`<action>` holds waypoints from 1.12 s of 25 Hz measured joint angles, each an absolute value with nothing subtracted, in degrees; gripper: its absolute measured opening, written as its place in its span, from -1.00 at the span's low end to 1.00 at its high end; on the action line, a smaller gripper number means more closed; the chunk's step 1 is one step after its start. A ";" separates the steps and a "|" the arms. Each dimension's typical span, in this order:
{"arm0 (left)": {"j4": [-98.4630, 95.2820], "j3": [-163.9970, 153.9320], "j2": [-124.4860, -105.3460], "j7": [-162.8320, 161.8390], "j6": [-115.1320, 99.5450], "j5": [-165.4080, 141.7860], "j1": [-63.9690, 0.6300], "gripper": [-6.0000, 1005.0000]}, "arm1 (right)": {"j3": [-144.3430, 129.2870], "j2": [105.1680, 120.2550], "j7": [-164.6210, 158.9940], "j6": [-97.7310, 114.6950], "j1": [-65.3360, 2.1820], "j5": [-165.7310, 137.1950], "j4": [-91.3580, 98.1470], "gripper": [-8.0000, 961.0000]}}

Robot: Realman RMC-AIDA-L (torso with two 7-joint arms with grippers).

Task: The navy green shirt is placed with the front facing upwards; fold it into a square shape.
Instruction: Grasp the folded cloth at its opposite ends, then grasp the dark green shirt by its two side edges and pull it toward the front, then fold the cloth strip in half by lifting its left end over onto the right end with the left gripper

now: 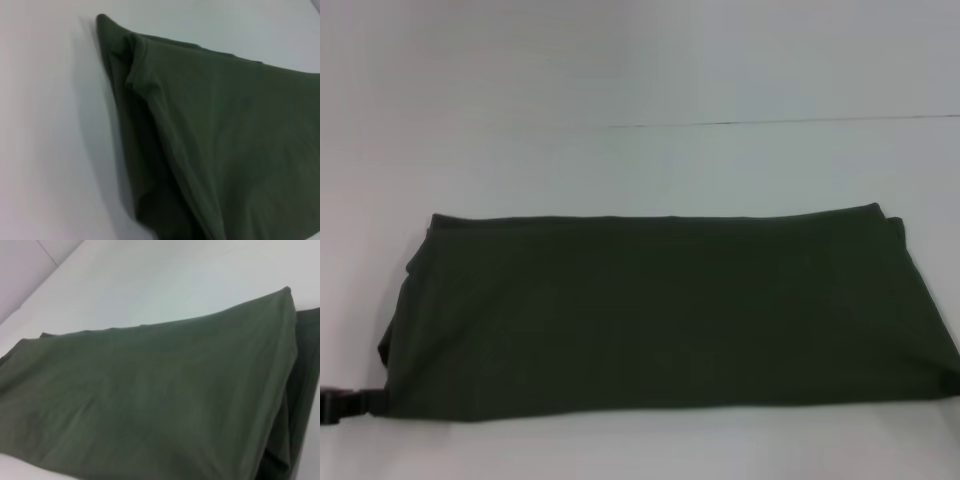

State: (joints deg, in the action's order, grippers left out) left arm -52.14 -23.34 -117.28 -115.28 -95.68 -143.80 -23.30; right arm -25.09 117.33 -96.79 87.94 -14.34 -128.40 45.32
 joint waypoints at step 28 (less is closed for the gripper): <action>-55.12 -13.05 -114.56 -112.50 -103.30 -140.08 -24.73 -0.06 | -14.80 116.52 -91.13 100.32 -14.64 -127.84 56.00 0.11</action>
